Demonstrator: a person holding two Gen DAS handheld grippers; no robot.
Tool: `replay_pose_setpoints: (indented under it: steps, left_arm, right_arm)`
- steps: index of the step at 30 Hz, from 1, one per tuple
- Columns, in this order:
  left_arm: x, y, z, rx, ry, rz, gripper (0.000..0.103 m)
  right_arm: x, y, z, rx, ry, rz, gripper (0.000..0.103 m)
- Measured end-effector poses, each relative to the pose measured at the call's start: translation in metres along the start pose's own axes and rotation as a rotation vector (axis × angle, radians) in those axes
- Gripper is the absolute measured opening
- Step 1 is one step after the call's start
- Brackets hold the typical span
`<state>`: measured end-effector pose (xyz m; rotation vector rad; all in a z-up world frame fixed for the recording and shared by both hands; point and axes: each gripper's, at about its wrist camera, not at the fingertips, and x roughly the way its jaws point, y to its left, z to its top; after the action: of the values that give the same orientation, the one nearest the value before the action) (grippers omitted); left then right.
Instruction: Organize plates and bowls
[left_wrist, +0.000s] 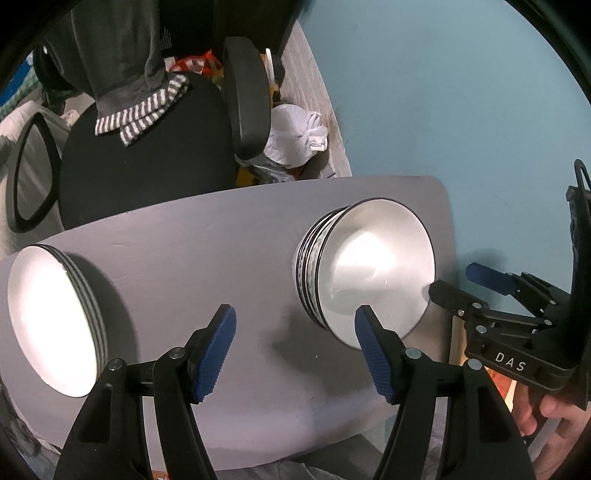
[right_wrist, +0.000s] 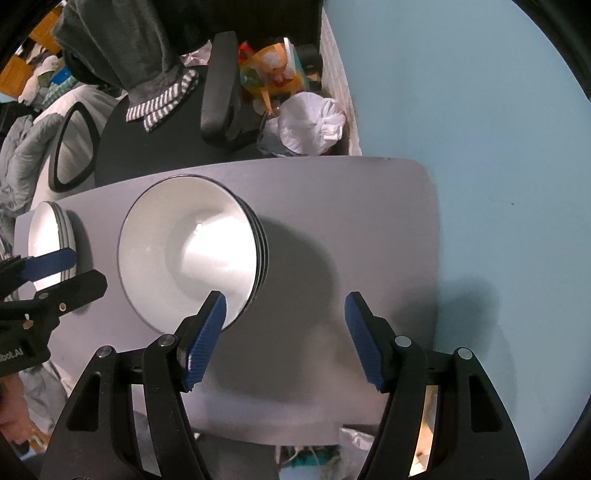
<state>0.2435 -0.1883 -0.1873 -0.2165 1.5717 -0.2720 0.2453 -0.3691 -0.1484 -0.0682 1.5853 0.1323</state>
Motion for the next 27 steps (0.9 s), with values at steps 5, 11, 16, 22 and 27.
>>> replay_pose_setpoints:
  steps: [5,11,16,22,27]
  left_arm:
    - [0.02,0.001,0.009,-0.034,0.033,-0.033,0.068]
    - [0.036,-0.004,0.018,-0.034,0.048,-0.019,0.068]
    - [0.044,-0.007,0.023,-0.031,0.043,0.016,0.068]
    - [0.054,-0.006,0.028,-0.042,0.052,0.026,0.068]
    - [0.063,-0.004,0.028,-0.059,0.074,0.018,0.068]
  right_arm:
    - [0.013,-0.003,0.01,0.021,0.013,0.042,0.066]
    - [0.033,-0.007,0.02,0.042,0.046,0.077,0.066]
    - [0.043,-0.011,0.027,0.062,0.065,0.11,0.066]
    - [0.054,-0.015,0.03,0.076,0.087,0.108,0.066]
    - [0.06,-0.018,0.03,0.094,0.092,0.14,0.066]
